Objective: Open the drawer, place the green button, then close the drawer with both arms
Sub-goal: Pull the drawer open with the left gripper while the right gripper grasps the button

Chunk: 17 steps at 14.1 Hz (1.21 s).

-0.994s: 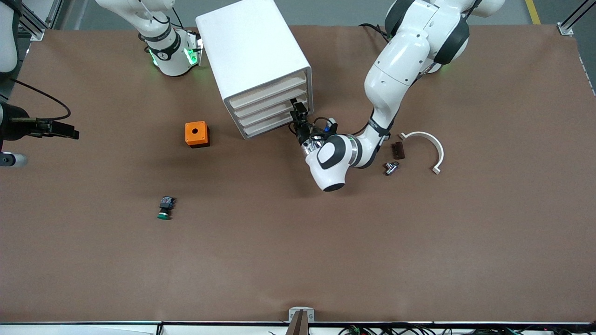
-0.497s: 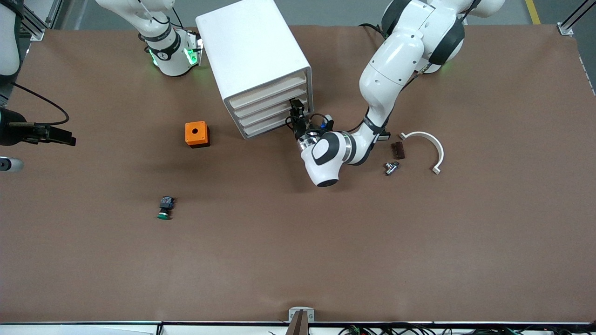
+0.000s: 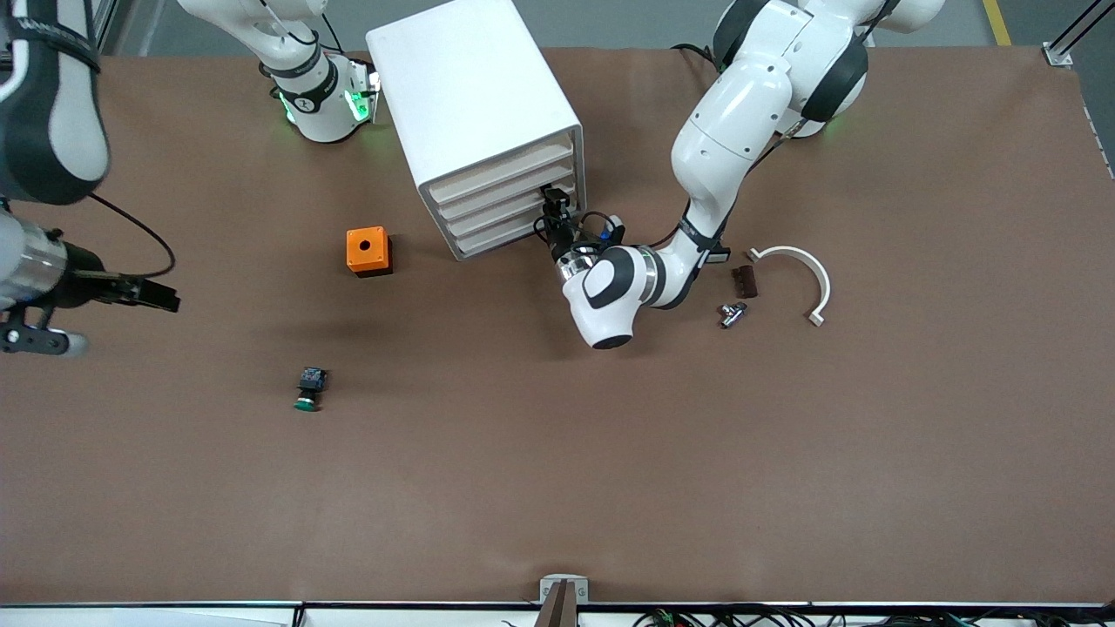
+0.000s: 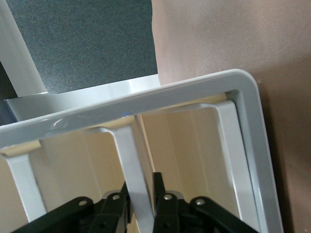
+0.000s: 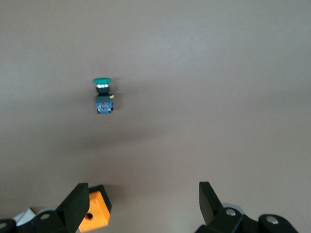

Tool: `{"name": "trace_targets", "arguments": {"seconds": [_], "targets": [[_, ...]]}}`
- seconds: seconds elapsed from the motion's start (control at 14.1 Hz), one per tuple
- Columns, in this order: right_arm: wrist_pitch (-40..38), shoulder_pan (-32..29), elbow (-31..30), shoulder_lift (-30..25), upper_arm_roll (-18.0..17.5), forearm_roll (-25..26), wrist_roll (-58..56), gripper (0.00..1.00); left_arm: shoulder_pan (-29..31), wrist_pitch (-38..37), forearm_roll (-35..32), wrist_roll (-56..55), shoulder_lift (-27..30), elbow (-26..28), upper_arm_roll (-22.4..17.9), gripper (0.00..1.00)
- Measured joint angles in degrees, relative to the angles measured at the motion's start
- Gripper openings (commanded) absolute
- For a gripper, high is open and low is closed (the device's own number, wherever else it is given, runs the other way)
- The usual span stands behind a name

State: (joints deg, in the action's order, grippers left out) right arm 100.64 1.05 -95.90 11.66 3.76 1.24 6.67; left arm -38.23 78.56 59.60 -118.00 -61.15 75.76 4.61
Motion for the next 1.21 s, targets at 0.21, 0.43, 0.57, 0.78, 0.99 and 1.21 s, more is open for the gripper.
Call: {"name": "trace_targets", "arguments": {"seconds": [0.21,0.43,0.57,0.78,0.99,1.21], "targets": [[8.0,1.3,-2.9,3.0,0.0,0.0,1.9,1.00,0.6,0.0,0.0,0.0,0.0,0.0,-0.2,0.14],[17.5,1.3,-7.7,5.1,0.1,0.0,3.0,1.00,2.1,0.0,0.0,0.0,0.0,0.0,-0.3,0.14],[22.0,1.3,-9.9,6.7,0.1,0.0,4.9,1.00,3.2,0.0,0.0,0.0,0.0,-0.1,-0.3,0.15],[27.7,1.6,-10.8,10.0,-0.1,-1.1,7.3,1.00,5.0,0.0,0.0,0.0,0.0,-0.2,-0.3,0.16],[32.1,2.5,-11.3,13.4,-0.2,-4.9,7.7,1.00,6.1,0.1,0.0,0.0,0.0,-0.3,-0.4,0.17],[35.9,4.2,-12.3,15.4,-0.3,-5.6,9.7,1.00,7.4,0.1,0.0,0.0,0.0,-0.4,-0.4,0.18]]}}
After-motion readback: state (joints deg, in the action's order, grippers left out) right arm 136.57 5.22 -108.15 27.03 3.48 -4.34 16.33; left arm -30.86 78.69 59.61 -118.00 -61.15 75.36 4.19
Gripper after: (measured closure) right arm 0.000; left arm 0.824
